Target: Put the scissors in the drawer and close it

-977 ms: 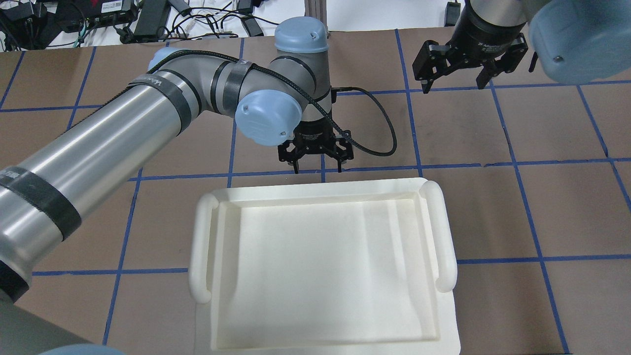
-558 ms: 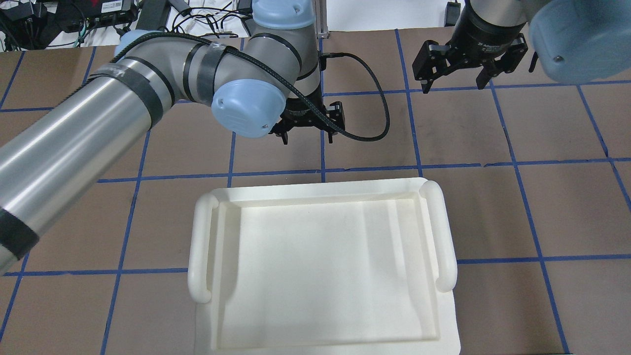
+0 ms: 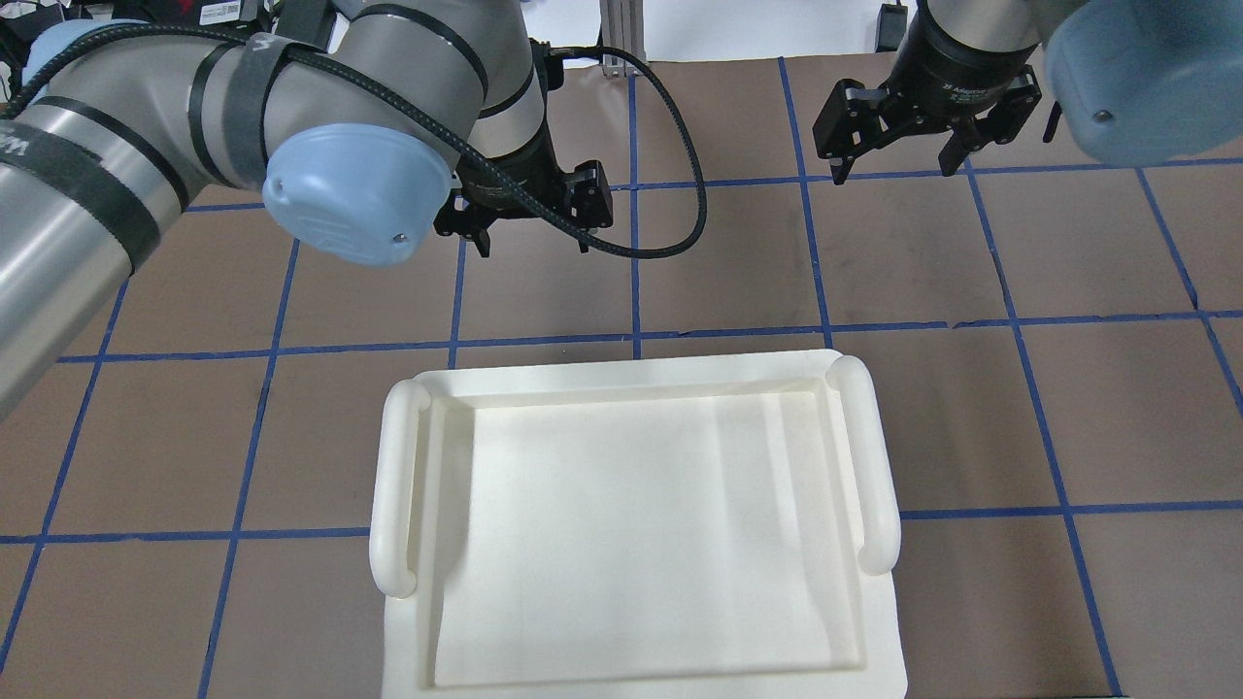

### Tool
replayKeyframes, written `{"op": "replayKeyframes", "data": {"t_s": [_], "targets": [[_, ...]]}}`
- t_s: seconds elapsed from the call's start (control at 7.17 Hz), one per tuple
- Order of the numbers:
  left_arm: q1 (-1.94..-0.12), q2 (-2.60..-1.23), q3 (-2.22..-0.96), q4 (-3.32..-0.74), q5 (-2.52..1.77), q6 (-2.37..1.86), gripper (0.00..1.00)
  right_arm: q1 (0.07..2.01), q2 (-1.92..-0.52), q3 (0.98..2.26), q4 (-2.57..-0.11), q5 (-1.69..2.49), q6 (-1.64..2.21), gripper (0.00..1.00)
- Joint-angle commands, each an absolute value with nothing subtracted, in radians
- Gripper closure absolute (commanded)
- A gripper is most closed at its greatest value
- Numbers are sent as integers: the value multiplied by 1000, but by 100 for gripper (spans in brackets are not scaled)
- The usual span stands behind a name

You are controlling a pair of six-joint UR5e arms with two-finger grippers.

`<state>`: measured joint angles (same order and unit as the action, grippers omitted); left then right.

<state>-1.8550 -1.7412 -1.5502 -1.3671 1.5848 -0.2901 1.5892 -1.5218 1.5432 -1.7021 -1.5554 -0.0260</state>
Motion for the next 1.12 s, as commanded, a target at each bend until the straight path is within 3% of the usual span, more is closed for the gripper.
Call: {"op": "replayKeyframes", "data": {"t_s": [0.0, 0.14, 0.42, 0.98], "targets": [[-1845, -1692, -1604, -1312, 1597, -281, 0, 1589, -1520, 1543, -1704, -1555, -25, 0], [-1804, -1690, -1586, -1312, 1604, -281, 0, 1589, -1520, 1543, -1704, -1555, -26, 0], [-1747, -1703, -1404, -1658, 1600, -279, 0, 1589, -1520, 1543, -1704, -1555, -26, 0], [-1740, -1684, -1440, -1621, 1601, -270, 0, 1589, -1519, 1543, -1704, -1555, -25, 0]]}}
